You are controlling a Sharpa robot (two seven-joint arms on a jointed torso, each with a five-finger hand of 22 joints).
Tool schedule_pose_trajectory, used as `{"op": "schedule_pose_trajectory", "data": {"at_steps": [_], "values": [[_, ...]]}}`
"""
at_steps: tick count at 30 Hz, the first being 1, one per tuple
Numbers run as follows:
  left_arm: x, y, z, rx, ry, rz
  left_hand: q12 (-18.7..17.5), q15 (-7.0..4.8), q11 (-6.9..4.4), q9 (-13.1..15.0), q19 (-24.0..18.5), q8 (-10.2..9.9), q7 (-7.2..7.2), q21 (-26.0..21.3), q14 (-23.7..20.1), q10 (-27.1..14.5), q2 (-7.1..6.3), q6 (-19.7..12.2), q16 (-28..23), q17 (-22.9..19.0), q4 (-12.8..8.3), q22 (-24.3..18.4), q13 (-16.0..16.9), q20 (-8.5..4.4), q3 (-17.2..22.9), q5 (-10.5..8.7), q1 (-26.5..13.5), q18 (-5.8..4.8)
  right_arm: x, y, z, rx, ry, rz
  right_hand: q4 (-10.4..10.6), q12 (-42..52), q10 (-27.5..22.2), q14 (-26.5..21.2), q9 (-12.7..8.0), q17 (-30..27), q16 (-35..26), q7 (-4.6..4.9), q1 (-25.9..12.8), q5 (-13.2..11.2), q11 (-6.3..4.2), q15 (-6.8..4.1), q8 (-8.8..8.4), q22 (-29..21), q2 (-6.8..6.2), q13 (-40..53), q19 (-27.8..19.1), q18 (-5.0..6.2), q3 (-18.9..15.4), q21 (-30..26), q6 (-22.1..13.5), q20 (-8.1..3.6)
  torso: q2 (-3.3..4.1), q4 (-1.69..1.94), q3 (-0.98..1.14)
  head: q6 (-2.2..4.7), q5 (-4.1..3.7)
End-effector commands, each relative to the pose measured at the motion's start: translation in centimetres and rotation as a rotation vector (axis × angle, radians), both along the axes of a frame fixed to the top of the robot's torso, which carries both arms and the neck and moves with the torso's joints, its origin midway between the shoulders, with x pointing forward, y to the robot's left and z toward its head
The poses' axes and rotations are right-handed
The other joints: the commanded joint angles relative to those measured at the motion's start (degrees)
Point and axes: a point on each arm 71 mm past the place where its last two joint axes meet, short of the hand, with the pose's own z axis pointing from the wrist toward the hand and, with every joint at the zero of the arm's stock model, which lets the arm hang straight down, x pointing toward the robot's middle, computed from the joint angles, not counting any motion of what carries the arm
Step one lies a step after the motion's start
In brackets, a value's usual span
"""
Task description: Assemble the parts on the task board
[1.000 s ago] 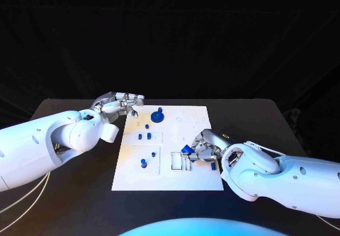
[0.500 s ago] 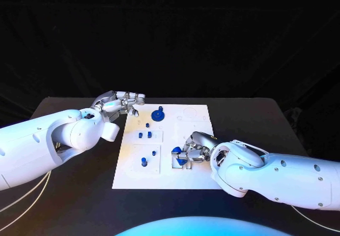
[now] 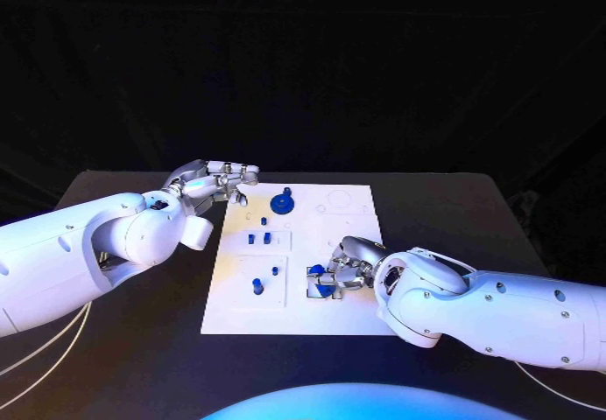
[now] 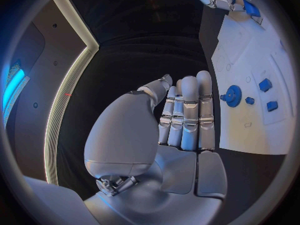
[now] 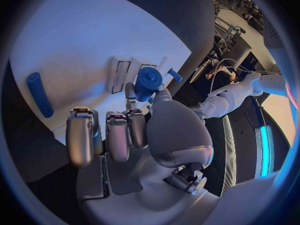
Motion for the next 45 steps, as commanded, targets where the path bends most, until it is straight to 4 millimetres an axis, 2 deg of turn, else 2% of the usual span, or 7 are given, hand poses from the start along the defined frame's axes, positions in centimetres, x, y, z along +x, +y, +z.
{"op": "schedule_pose_trajectory", "data": {"at_steps": [1,9,14,21,27,33,45], "values": [[-0.1,-0.3,0.1,-0.013,-0.001,-0.018,0.29,0.01,0.00,-0.05,0.29,-0.09,0.02,-0.36,-0.21,-0.40,0.49,-0.29,-0.22,-0.06,-0.04,-0.08,0.09,0.07,-0.43,-0.07,-0.01,0.73,0.0,0.0,-0.1,-0.031,-0.010,0.009,0.02,0.20,1.11,5.46,0.34,12.63,0.25,-1.53,-1.75,-2.06,0.03,-0.35,0.49,12.93,0.14,6.76,3.29,-0.97,-1.07,0.13,1.90,-0.38,-0.01,0.11,-0.02,0.03,-0.13],[-0.1,-0.2,0.1,-0.012,0.000,-0.016,0.29,0.01,0.00,-0.05,0.29,-0.09,0.02,-0.36,-0.21,-0.40,0.49,-0.29,-0.22,-0.06,-0.04,-0.08,0.09,0.07,-0.43,-0.07,-0.01,0.73,0.2,0.2,0.1,-0.033,-0.039,0.008,0.11,-0.51,0.85,5.44,1.40,12.56,0.21,-1.37,-9.56,-16.26,0.16,-0.27,1.18,12.82,-0.32,6.65,3.15,-0.90,-5.11,-0.34,1.28,-0.38,0.02,0.18,-0.03,0.10,-0.23],[-0.1,-0.2,0.1,-0.012,0.001,-0.019,0.37,0.03,0.01,-0.10,0.31,-0.08,0.03,-0.44,-0.27,-0.51,0.57,-0.33,-0.28,-0.19,0.03,-0.15,0.12,0.09,-0.50,-0.07,-0.09,0.74,0.2,0.1,0.2,-0.034,-0.057,0.005,0.18,-1.31,0.43,5.46,1.80,12.64,0.24,-1.21,-12.70,-18.86,0.33,-0.14,1.34,12.70,-2.31,6.21,3.00,-0.81,-3.90,-0.83,0.70,-0.25,0.01,0.19,-0.05,0.13,-0.33],[-0.1,-0.2,0.1,-0.012,0.002,-0.019,0.37,0.03,0.02,-0.12,0.31,-0.09,0.03,-0.46,-0.29,-0.56,0.56,-0.37,-0.30,-0.23,0.00,-0.16,0.12,0.10,-0.50,-0.07,-0.06,0.74,0.0,0.0,0.6,-0.019,-0.085,0.011,-0.11,-1.24,0.60,5.49,2.18,12.78,0.30,-1.22,-10.83,-16.18,0.32,-0.12,1.62,12.77,-2.12,6.54,3.09,-0.85,-1.78,-0.59,0.52,-0.21,0.01,0.27,0.00,0.08,-0.38],[-0.1,0.0,0.1,-0.011,0.002,-0.016,0.37,0.03,0.02,-0.12,0.31,-0.09,0.03,-0.46,-0.29,-0.56,0.56,-0.37,-0.30,-0.23,0.00,-0.16,0.12,0.10,-0.50,-0.07,-0.06,0.74,-0.7,-0.4,1.0,0.004,-0.097,0.033,-1.24,-0.92,0.95,5.51,2.63,12.91,0.36,-1.37,-4.60,-10.87,0.19,-0.22,1.96,12.86,-1.86,7.17,3.21,-0.91,-0.86,-0.29,0.38,-0.30,0.00,0.27,0.01,0.13,-0.29],[-0.1,0.0,0.1,-0.010,0.002,-0.014,0.37,0.03,0.02,-0.12,0.31,-0.09,0.03,-0.46,-0.29,-0.56,0.56,-0.37,-0.30,-0.23,0.00,-0.16,0.12,0.10,-0.50,-0.07,-0.06,0.74,-1.3,-1.3,1.4,0.011,-0.097,0.041,-3.29,-1.22,0.87,5.51,2.85,12.91,0.36,-1.44,1.21,-8.07,0.10,-0.31,2.04,12.81,-1.70,7.16,3.15,-0.88,-0.15,-0.49,0.05,-0.38,-0.04,0.26,-0.03,0.34,-0.34],[-0.1,0.1,0.0,-0.007,0.004,-0.010,0.37,0.03,0.02,-0.12,0.31,-0.09,0.03,-0.46,-0.29,-0.56,0.56,-0.37,-0.30,-0.23,0.00,-0.16,0.12,0.10,-0.50,-0.07,-0.06,0.74,-1.0,-6.8,2.1,0.010,-0.143,-0.013,-5.73,-5.12,-1.42,4.94,0.92,10.49,-0.86,0.22,8.52,-3.79,1.42,0.69,-1.85,11.81,-0.94,4.51,1.78,-0.18,0.62,-4.49,-3.38,0.36,-0.37,0.02,-0.06,0.71,-1.32]]}}
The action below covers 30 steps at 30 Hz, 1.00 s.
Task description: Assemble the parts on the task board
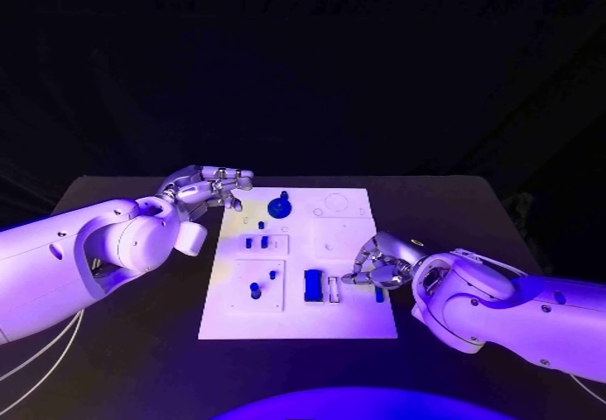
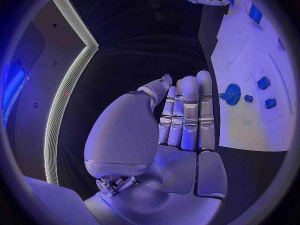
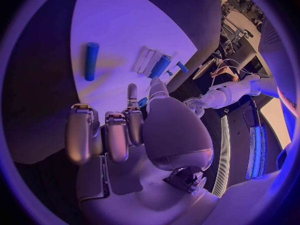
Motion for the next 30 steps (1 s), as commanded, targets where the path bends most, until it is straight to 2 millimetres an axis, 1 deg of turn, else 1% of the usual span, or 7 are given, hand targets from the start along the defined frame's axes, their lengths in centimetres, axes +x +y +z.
{"op": "schedule_pose_trajectory", "data": {"at_steps": [1,6,11,14,18,25,30], "values": [[0.0,-0.2,0.1,-0.011,-0.002,-0.014,0.37,0.02,0.02,-0.07,0.31,-0.09,0.03,-0.23,-0.29,-0.56,0.56,-0.37,-0.30,-0.09,-0.01,-0.07,0.07,0.10,-0.17,-0.07,-0.06,0.74,-0.1,-0.9,0.5,0.017,-0.047,0.035,-0.51,-1.36,-0.31,5.05,-0.69,10.47,-0.25,0.29,1.94,0.64,0.37,0.65,-1.09,11.78,0.94,4.07,1.77,-0.18,-0.11,-0.52,-0.40,0.46,-0.22,-0.12,-0.06,0.14,-0.59],[-0.1,-0.2,0.0,-0.010,0.000,-0.015,0.37,0.02,0.02,-0.07,0.31,-0.09,0.03,-0.23,-0.29,-0.56,0.56,-0.37,-0.30,-0.09,-0.01,-0.07,0.07,0.10,-0.17,-0.07,-0.06,0.74,-0.2,-2.6,0.7,-0.039,-0.084,0.020,-0.41,-1.35,-0.24,5.14,-1.05,10.86,-0.07,0.38,2.20,1.12,0.47,0.78,-1.57,11.96,0.91,4.14,2.00,-0.31,-0.34,0.16,-0.04,0.60,-0.19,-0.45,0.13,0.24,-0.88],[-0.1,-0.3,-0.1,-0.011,0.001,-0.017,0.37,0.02,0.02,-0.07,0.31,-0.09,0.03,-0.23,-0.29,-0.56,0.56,-0.37,-0.30,-0.09,-0.01,-0.07,0.07,0.10,-0.17,-0.07,-0.06,0.74,-0.5,-3.6,0.4,-0.091,-0.097,-0.005,-0.11,-1.49,-0.21,5.18,-1.21,10.99,-0.02,0.13,2.23,1.46,0.32,0.71,-1.60,12.04,0.76,4.10,2.11,-0.34,-0.81,0.43,1.14,0.66,-0.24,-0.63,0.17,0.14,-0.90],[-0.1,-0.3,-0.1,-0.010,0.001,-0.017,0.37,0.02,0.02,-0.07,0.31,-0.09,0.03,-0.23,-0.29,-0.56,0.56,-0.37,-0.30,-0.09,-0.01,-0.07,0.07,0.10,-0.17,-0.07,-0.06,0.74,-0.7,-3.9,0.1,-0.110,-0.097,-0.019,0.22,-1.58,-0.19,5.21,-1.20,11.09,0.03,-0.03,2.12,2.07,0.19,0.61,-1.59,12.07,0.66,4.08,2.15,-0.35,-1.16,0.52,1.73,0.63,-0.18,-0.51,0.22,0.09,-1.00],[-0.1,-0.3,-0.1,-0.010,0.002,-0.018,0.37,0.02,0.02,-0.07,0.31,-0.09,0.03,-0.23,-0.29,-0.56,0.56,-0.37,-0.30,-0.09,-0.01,-0.07,0.07,0.10,-0.17,-0.07,-0.06,0.74,-0.9,-4.3,-0.3,-0.135,-0.083,-0.035,0.83,-1.72,-0.20,5.22,-1.12,11.12,0.04,-0.14,1.62,2.31,0.10,0.54,-1.56,12.08,0.44,4.03,2.18,-0.36,-1.73,0.54,2.20,0.59,-0.17,-0.44,0.12,-0.01,-0.98],[-0.1,-0.1,-0.1,-0.009,0.002,-0.016,0.44,0.03,0.03,-0.12,0.32,-0.08,0.04,-0.30,-0.34,-0.66,0.56,-0.43,-0.33,-0.15,-0.05,-0.12,0.10,0.11,-0.22,-0.08,-0.02,0.74,-1.2,-4.3,-1.3,-0.171,-0.046,-0.042,2.08,-1.92,-0.21,5.21,-0.87,11.09,0.01,-0.24,0.65,2.04,0.01,0.45,-1.53,12.07,0.01,3.96,2.18,-0.35,-2.78,0.47,2.62,0.50,-0.15,-0.50,0.06,-0.24,-0.99],[-0.2,-0.2,-0.1,-0.009,0.002,-0.017,0.44,0.03,0.03,-0.12,0.32,-0.08,0.04,-0.30,-0.34,-0.66,0.56,-0.43,-0.33,-0.15,-0.05,-0.12,0.10,0.11,-0.22,-0.08,-0.02,0.74,-1.3,-4.2,-1.9,-0.183,-0.030,-0.043,2.20,-1.98,-0.23,5.19,-0.86,11.01,-0.03,-0.23,0.57,2.00,0.02,0.45,-1.55,12.05,0.00,3.93,2.15,-0.33,-2.85,0.37,2.60,0.50,-0.15,-0.38,0.13,-0.32,-1.03]]}}
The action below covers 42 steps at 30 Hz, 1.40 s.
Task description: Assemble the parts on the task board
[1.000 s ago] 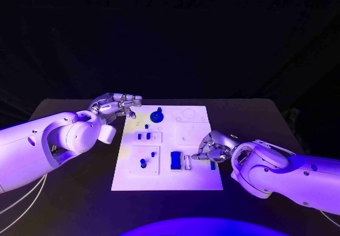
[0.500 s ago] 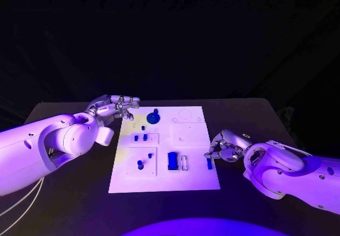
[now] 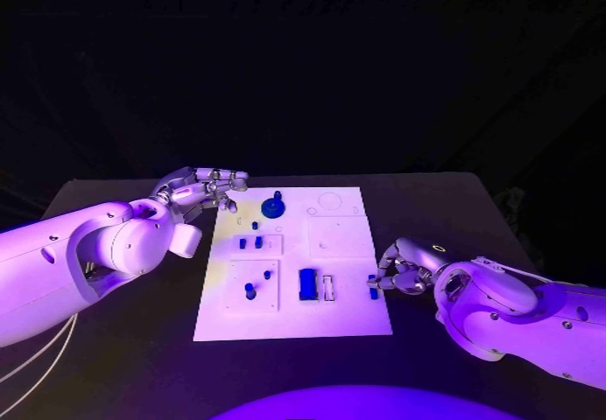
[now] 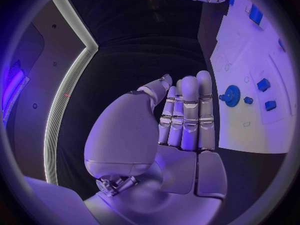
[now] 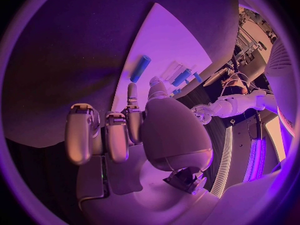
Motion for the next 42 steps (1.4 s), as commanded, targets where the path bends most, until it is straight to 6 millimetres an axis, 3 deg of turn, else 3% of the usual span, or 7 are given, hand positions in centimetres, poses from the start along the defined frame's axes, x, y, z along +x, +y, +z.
{"op": "schedule_pose_trajectory", "data": {"at_steps": [1,21,25,29,31,37,42], "values": [[-0.1,-0.2,0.1,-0.013,-0.003,-0.016,0.18,0.03,0.03,-0.04,0.32,-0.08,0.04,-0.31,-0.34,-0.23,0.56,-0.43,-0.33,-0.05,-0.06,-0.05,0.05,0.11,-0.22,-0.08,-0.02,0.74,0.0,-0.1,-0.4,-0.047,0.010,-0.003,0.11,-0.24,-0.05,5.08,0.05,11.02,0.00,-0.13,-0.38,0.04,-0.14,0.16,-0.24,12.07,0.01,-1.79,2.15,-0.34,-0.29,-0.08,0.42,0.07,-0.01,0.09,0.03,-0.07,-0.04],[-0.2,-0.1,0.1,-0.012,0.000,-0.019,0.18,0.03,0.03,-0.04,0.32,-0.08,0.04,-0.31,-0.34,-0.23,0.56,-0.43,-0.33,-0.05,-0.06,-0.05,0.05,0.11,-0.22,-0.08,-0.02,0.74,0.0,0.7,-2.0,-0.078,0.060,0.020,-0.11,-0.26,-0.01,5.06,0.37,10.97,-0.05,-0.41,1.21,0.13,-0.37,0.00,-0.13,12.05,0.07,-1.70,2.13,-0.32,-0.22,-0.20,0.70,-0.03,0.02,0.06,-0.04,-0.61,0.19],[-0.2,0.0,0.1,-0.012,0.001,-0.018,0.18,0.03,0.03,-0.04,0.32,-0.08,0.04,-0.31,-0.34,-0.23,0.56,-0.43,-0.33,-0.05,-0.06,-0.05,0.05,0.11,-0.22,-0.08,-0.02,0.74,-0.1,1.0,-2.4,-0.084,0.068,0.033,-1.53,-0.27,0.01,5.07,0.60,10.98,-0.05,-0.68,4.40,-0.03,-0.63,-0.22,-0.13,12.06,0.48,-1.61,2.14,-0.32,0.75,-0.20,0.80,-0.21,-0.01,0.11,-0.03,-0.71,0.22],[-0.2,0.0,0.1,-0.011,0.001,-0.018,0.18,0.03,0.03,-0.04,0.32,-0.08,0.04,-0.31,-0.34,-0.23,0.56,-0.43,-0.33,-0.05,-0.06,-0.05,0.05,0.11,-0.22,-0.08,-0.02,0.74,-0.2,1.2,-2.6,-0.097,0.068,0.043,-3.64,-0.31,0.03,5.08,0.71,11.06,-0.03,-1.04,9.07,-4.70,-0.96,-0.55,-0.31,12.11,1.75,-1.49,2.20,-0.35,3.35,-0.06,0.88,-0.53,-0.03,0.09,-0.03,-0.82,0.31],[-0.2,0.0,0.1,-0.011,0.001,-0.018,0.18,0.03,0.03,-0.04,0.32,-0.08,0.04,-0.31,-0.34,-0.23,0.56,-0.43,-0.33,-0.05,-0.06,-0.05,0.05,0.11,-0.22,-0.08,-0.02,0.74,-0.1,1.3,-2.7,-0.106,0.071,0.047,-4.48,-0.44,-0.03,5.10,0.65,11.12,0.00,-1.12,10.83,-5.93,-1.04,-0.60,-0.53,12.14,1.93,-1.51,2.23,-0.37,4.69,0.02,0.90,-0.65,-0.04,0.10,-0.05,-0.85,0.30],[-0.2,0.1,0.1,-0.011,0.002,-0.018,0.25,0.04,0.03,-0.07,0.33,-0.06,0.03,-0.37,-0.38,-0.29,0.60,-0.44,-0.35,-0.11,-0.06,-0.09,0.08,0.12,-0.25,-0.07,0.00,0.74,-0.1,1.5,-2.9,-0.137,0.077,0.057,-5.14,-0.75,-0.17,5.12,0.51,11.22,0.03,-1.10,12.06,-6.16,-1.04,-0.61,-0.87,12.12,1.66,-1.63,2.21,-0.37,6.03,-0.08,0.95,-0.67,-0.05,0.06,-0.02,-0.90,0.34],[-0.2,0.1,0.1,-0.011,0.002,-0.017,0.25,0.04,0.03,-0.07,0.33,-0.06,0.03,-0.37,-0.38,-0.29,0.60,-0.44,-0.35,-0.11,-0.06,-0.09,0.08,0.12,-0.25,-0.07,0.00,0.74,0.0,1.7,-3.0,-0.146,0.077,0.060,-5.38,-0.94,-0.26,5.13,0.33,11.27,0.05,-1.02,12.57,-4.59,-1.01,-0.56,-1.23,12.15,1.29,-1.66,2.25,-0.39,7.42,0.01,1.09,-0.68,-0.09,0.06,-0.04,-0.94,0.40]]}}
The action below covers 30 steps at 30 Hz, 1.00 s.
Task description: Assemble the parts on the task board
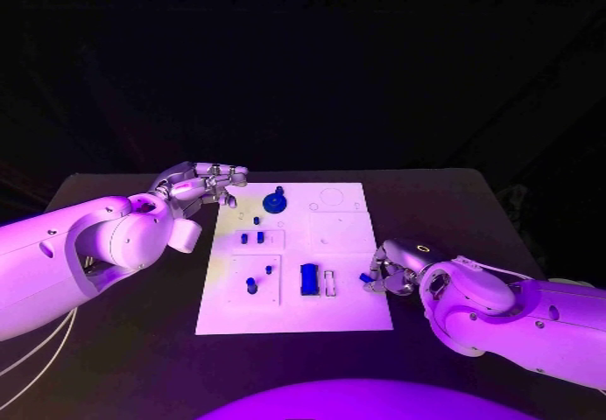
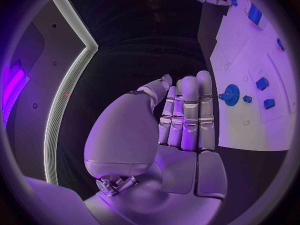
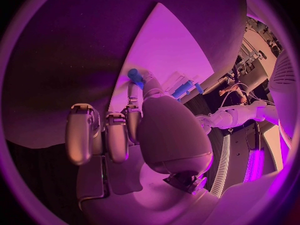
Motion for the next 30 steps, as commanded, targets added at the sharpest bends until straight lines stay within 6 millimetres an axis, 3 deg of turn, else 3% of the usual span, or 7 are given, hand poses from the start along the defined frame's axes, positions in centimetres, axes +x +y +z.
{"op": "schedule_pose_trajectory", "data": {"at_steps": [1,6,13,22,30], "values": [[-0.1,-0.2,0.1,-0.012,-0.001,-0.018,0.25,0.04,0.03,-0.09,0.33,-0.06,0.03,-0.39,-0.38,-0.30,0.60,-0.44,-0.35,-0.05,-0.06,-0.05,0.05,0.12,-0.25,-0.07,0.00,0.74,-0.5,-0.3,-1.2,-0.078,0.062,0.004,0.12,-0.38,0.26,5.21,0.08,11.25,0.05,0.12,4.97,1.87,-0.49,-0.18,-0.48,12.14,4.21,-3.05,2.27,-0.41,1.00,0.06,0.44,-0.24,-0.02,0.02,0.02,0.00,0.06],[-0.1,-0.2,0.1,-0.011,0.000,-0.017,0.25,0.04,0.03,-0.09,0.33,-0.06,0.03,-0.39,-0.38,-0.30,0.60,-0.44,-0.35,-0.05,-0.06,-0.05,0.05,0.12,-0.25,-0.07,0.00,0.74,-0.7,-0.2,-1.0,-0.028,0.068,-0.027,1.44,-0.46,0.42,5.26,0.19,11.46,0.14,0.10,3.65,6.94,-0.55,-0.19,-0.80,12.22,3.27,-2.97,2.39,-0.46,3.66,0.33,0.35,-0.24,-0.04,0.02,0.05,0.13,0.14],[-0.1,-0.2,0.1,-0.011,0.001,-0.018,0.25,0.04,0.03,-0.09,0.33,-0.06,0.03,-0.39,-0.38,-0.30,0.60,-0.44,-0.35,-0.05,-0.06,-0.05,0.05,0.12,-0.25,-0.07,0.00,0.74,-0.4,-0.2,-0.2,0.099,0.110,-0.111,2.84,-0.77,0.39,5.31,0.68,11.73,0.27,0.28,2.38,10.06,-0.38,-0.10,-0.86,12.31,2.00,-3.02,2.53,-0.53,7.23,0.70,-0.11,-0.17,-0.06,0.14,-0.07,0.27,0.29],[-0.1,-0.3,0.1,-0.012,0.001,-0.019,0.33,0.03,0.02,-0.13,0.35,-0.03,0.03,-0.45,-0.43,-0.39,0.72,-0.47,-0.39,-0.13,-0.16,-0.09,0.08,0.12,-0.18,-0.06,0.18,0.75,-0.4,1.8,1.0,0.284,0.112,-0.158,4.28,-0.49,0.64,5.37,1.13,11.97,0.40,0.29,0.65,9.34,-0.31,-0.07,-0.68,12.37,1.05,-2.75,2.63,-0.58,9.30,0.96,-0.13,-0.12,0.10,0.08,0.11,0.46,0.54],[-0.1,-0.3,0.1,-0.013,0.001,-0.021,0.33,0.03,0.02,-0.13,0.35,-0.03,0.03,-0.45,-0.43,-0.39,0.72,-0.47,-0.39,-0.13,-0.16,-0.09,0.08,0.12,-0.18,-0.06,0.18,0.75,-0.3,3.1,1.0,0.352,0.138,-0.165,4.53,-0.27,0.78,5.40,1.26,12.08,0.45,0.26,0.33,9.31,-0.33,-0.08,-0.59,12.38,0.84,-2.57,2.65,-0.58,9.77,0.99,-0.06,-0.13,0.05,0.06,0.02,0.37,0.45]]}}
